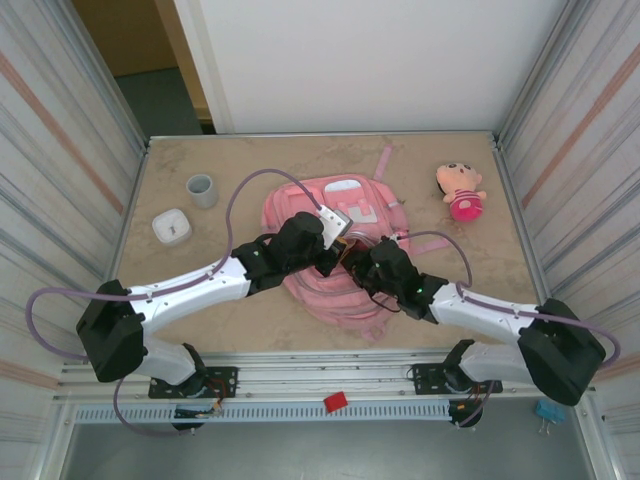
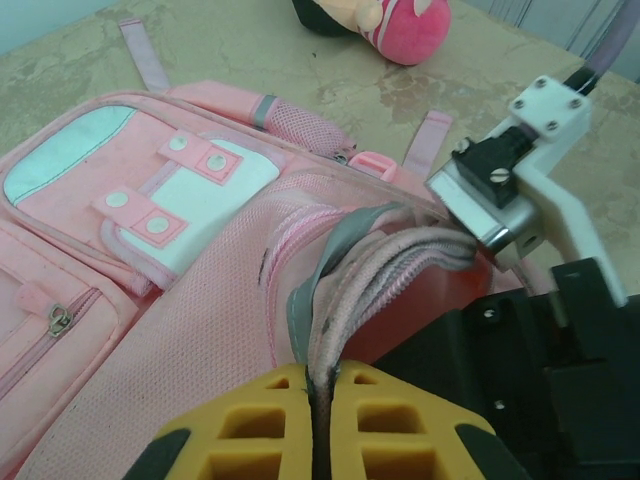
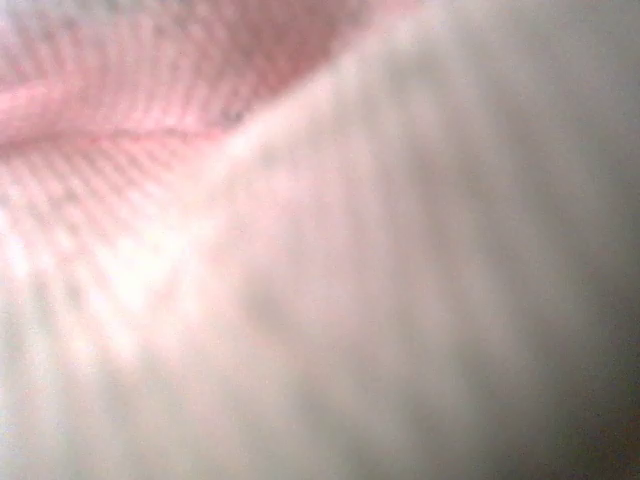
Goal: Pack the student bag
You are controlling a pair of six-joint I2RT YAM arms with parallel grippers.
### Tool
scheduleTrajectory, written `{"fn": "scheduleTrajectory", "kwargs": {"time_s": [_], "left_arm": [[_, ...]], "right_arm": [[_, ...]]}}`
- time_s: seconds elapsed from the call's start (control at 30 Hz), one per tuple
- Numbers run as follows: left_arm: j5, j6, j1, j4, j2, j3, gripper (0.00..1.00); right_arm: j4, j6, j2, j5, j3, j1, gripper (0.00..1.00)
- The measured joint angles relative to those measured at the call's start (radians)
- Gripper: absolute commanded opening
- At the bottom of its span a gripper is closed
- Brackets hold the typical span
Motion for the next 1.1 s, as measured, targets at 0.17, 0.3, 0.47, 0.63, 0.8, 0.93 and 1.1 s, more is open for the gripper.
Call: {"fn": "scheduleTrajectory", "kwargs": {"time_s": [0.17,0.3,0.47,0.63,0.8,0.93,1.1], "left_arm": [[0.000,-0.003,0.000,0.000,0.000,0.000,0.00],[-0.004,-0.003,0.002,0.000,0.000,-0.003,0.00],[-0.004,-0.009,0.006,0.001,-0.003,-0.008,0.00],[0.008,-0.023,0.013,0.012,-0.009,-0.013,0.00],[0.015,-0.046,0.025,0.034,-0.012,-0.016,0.00],[0.018,-0.056,0.030,0.033,-0.012,-0.019,0.00],[0.063,-0.056,0.031,0.033,-0.012,-0.024,0.04]], "right_arm": [[0.068,-0.002,0.098,0.000,0.038,0.006,0.14],[0.093,-0.017,0.149,-0.002,0.072,0.010,0.13],[0.091,-0.049,0.142,-0.004,0.072,0.011,0.28],[0.122,-0.117,0.026,-0.029,-0.004,0.018,0.47],[0.038,-0.190,-0.161,-0.082,-0.069,0.009,0.65],[0.000,-0.249,-0.315,-0.121,-0.070,-0.021,0.74],[0.019,-0.245,-0.395,-0.170,-0.069,-0.105,0.76]]}}
